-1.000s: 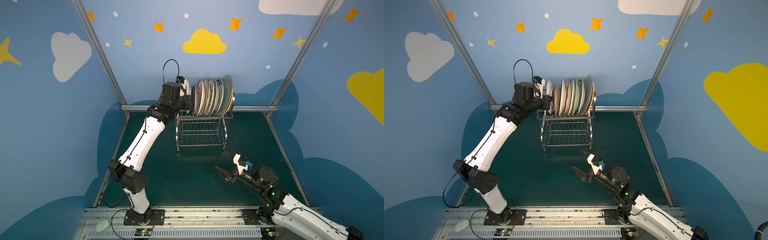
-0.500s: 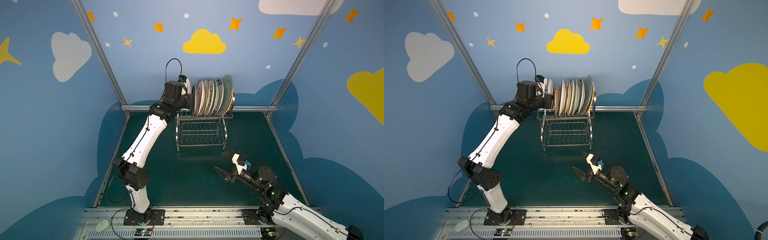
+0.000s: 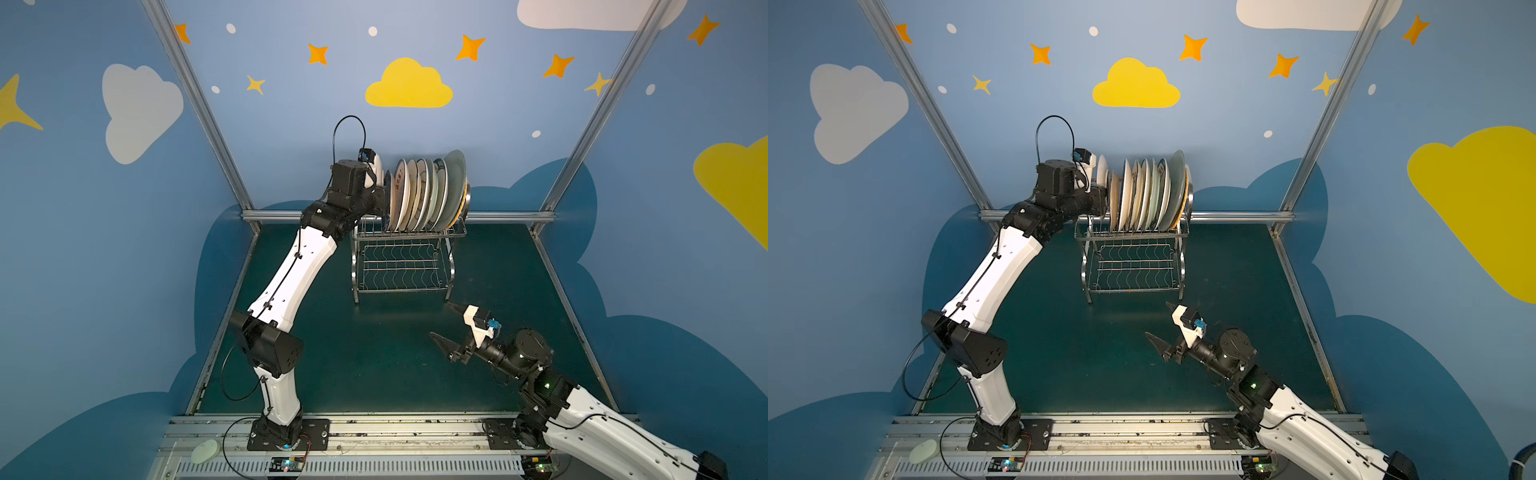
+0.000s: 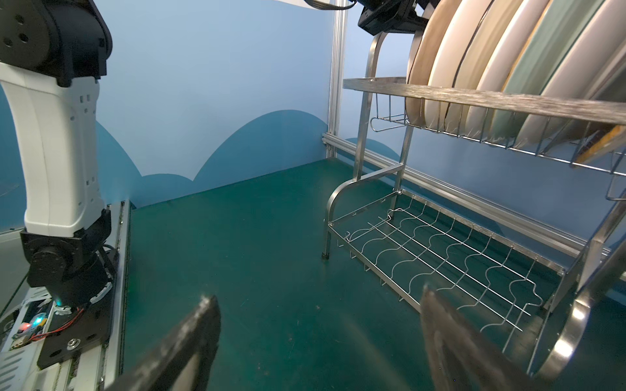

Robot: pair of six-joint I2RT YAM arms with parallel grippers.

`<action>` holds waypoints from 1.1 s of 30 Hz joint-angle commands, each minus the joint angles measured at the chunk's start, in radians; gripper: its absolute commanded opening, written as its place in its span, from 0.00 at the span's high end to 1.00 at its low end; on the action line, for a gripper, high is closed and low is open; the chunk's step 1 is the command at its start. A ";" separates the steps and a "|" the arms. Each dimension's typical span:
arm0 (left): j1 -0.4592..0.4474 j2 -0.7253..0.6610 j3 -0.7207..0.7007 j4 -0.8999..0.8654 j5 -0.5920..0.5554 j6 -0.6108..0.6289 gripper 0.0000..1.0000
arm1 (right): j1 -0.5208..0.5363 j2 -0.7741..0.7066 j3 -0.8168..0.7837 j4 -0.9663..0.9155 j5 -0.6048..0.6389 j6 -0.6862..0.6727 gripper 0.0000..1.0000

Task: Load plates into a dish rack
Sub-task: Place the plate on the dish rack.

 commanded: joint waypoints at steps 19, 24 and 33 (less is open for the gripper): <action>-0.055 -0.116 -0.174 -0.036 -0.069 -0.009 0.96 | 0.007 0.008 0.029 -0.014 0.019 0.018 0.10; -0.073 -0.123 -0.175 -0.051 -0.111 0.025 0.94 | 0.008 0.014 0.030 -0.014 0.018 0.020 0.10; -0.076 -0.118 -0.178 -0.057 -0.128 0.030 0.81 | 0.007 0.028 0.033 -0.014 0.017 0.021 0.10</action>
